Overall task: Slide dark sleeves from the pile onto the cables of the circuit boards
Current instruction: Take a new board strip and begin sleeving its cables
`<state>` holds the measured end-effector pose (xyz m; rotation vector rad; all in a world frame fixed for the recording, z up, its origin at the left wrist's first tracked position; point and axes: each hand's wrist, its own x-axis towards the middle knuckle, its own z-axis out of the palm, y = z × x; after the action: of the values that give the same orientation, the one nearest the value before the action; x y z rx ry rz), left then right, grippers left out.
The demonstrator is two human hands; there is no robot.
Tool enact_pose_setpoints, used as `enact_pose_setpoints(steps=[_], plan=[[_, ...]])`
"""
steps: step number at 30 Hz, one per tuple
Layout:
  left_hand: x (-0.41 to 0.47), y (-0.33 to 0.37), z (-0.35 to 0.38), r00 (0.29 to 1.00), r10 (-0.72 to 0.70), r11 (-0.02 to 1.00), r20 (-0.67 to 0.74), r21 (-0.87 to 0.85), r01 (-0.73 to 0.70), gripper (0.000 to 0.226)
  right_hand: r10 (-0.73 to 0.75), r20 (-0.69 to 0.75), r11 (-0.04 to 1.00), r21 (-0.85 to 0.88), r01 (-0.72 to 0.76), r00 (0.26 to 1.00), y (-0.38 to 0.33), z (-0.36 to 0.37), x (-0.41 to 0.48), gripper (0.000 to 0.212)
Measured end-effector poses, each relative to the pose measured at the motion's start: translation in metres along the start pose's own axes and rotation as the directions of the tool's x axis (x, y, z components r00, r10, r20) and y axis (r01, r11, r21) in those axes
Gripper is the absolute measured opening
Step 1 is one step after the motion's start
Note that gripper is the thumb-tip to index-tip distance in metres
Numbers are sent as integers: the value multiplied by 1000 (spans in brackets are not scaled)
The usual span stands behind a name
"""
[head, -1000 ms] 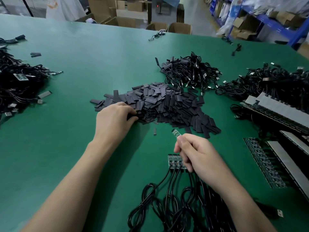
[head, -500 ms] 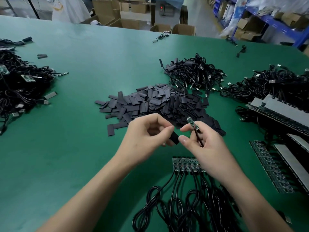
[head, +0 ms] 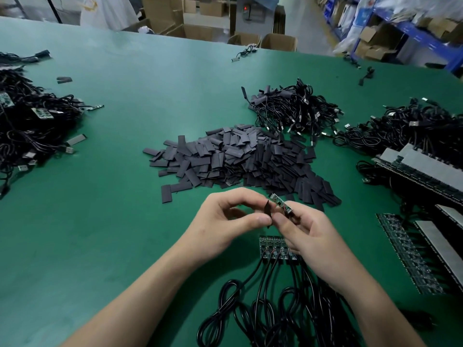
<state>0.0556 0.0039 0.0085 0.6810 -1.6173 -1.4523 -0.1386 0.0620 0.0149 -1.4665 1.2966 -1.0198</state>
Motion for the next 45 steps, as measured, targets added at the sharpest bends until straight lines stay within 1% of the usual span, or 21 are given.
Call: enact_pose_setpoints(steps=[2,3,4,5,7,8,10,12,16,19,24,27,30,36,40,42,45], plan=[[0,-4,-2,999,19,990,-49,144,-11,17,-53,-121,973,-229,24,991,-1,0,-4,45],[0,-5,-2,997,21,982,-78,188,-6,18,-85,-177,953,-302,28,981,-2,-1,-6,43],[-1,-6,-4,995,30,972,-100,237,-5,18,-104,-213,940,-340,26,971,-3,-2,-8,40],[-1,-7,-5,992,58,950,-116,313,-19,19,-111,-226,933,-358,24,968,-4,-2,-10,38],[-1,-8,-7,981,161,852,-108,518,-82,21,-95,-208,935,-353,16,973,-6,-3,-13,40],[-1,-8,-8,974,206,804,-95,584,-113,22,-79,-188,944,-331,12,979,-6,-4,-14,40],[-1,-9,-8,962,259,752,-85,643,-146,23,-53,-151,957,-290,7,987,-6,-5,-15,38],[-1,-9,-7,951,298,715,-87,680,-162,22,-51,-129,955,-297,11,990,-4,-6,-15,36],[-1,-9,-10,935,344,660,-90,732,-172,24,-75,-113,920,-391,25,991,0,-6,-14,26],[-1,-9,-10,933,350,630,-81,758,-170,24,-81,-104,934,-356,39,991,1,-5,-14,21],[0,-9,-8,931,362,577,-51,797,-181,21,-18,-35,969,-248,8,999,-3,-6,-14,32],[-1,-9,-8,934,356,572,-40,799,-184,20,16,-7,977,-212,-17,1000,-4,-6,-15,39],[-1,-8,-7,934,357,574,-24,794,-199,19,31,14,979,-203,-27,999,-2,-5,-15,40],[-2,-8,-7,930,368,570,7,789,-231,19,31,17,966,-259,-26,999,2,-5,-14,41],[-1,-9,-8,922,386,539,22,806,-245,18,13,-13,947,-321,-16,1000,-1,-3,-14,42],[0,-9,-9,912,405,507,60,816,-278,15,2,-29,930,-368,-12,1000,-1,-2,-14,45],[2,-10,-11,884,438,410,163,839,-358,11,-2,-35,900,-436,-14,999,-1,-1,-14,47]])
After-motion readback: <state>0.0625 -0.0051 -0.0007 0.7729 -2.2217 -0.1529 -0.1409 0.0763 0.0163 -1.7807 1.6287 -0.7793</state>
